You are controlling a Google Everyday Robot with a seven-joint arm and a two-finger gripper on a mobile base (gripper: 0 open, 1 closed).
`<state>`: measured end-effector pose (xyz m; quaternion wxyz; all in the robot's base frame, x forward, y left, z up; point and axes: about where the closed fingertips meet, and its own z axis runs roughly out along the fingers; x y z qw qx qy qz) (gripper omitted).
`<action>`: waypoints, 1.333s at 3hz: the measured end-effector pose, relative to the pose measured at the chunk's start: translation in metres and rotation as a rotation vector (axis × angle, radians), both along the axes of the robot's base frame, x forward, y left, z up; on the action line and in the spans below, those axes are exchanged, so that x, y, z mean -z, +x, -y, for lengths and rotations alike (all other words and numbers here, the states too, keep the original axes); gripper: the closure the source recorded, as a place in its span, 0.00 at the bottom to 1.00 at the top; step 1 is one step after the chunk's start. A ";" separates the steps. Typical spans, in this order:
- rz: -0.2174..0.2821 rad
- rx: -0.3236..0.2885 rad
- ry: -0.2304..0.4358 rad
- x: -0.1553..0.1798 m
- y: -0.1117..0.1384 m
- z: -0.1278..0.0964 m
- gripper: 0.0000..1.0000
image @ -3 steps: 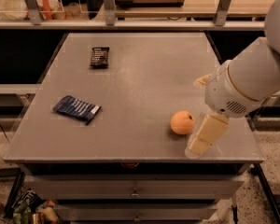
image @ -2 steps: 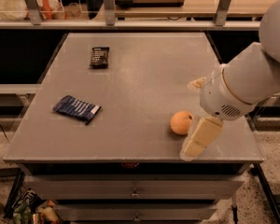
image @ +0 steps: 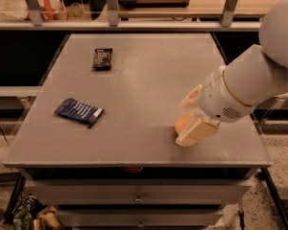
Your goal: Move orange near rxbar blueberry
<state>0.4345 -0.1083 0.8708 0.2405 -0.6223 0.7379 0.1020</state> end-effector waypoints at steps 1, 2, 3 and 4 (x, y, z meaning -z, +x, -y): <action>0.012 -0.032 -0.008 0.001 -0.002 0.003 0.62; 0.008 -0.053 -0.014 0.007 -0.009 0.011 0.86; 0.008 -0.056 -0.014 0.006 -0.009 0.012 1.00; 0.008 -0.056 -0.014 0.006 -0.009 0.012 1.00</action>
Offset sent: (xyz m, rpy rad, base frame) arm -0.0150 -0.0233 -0.0178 -0.0166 0.0070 0.0758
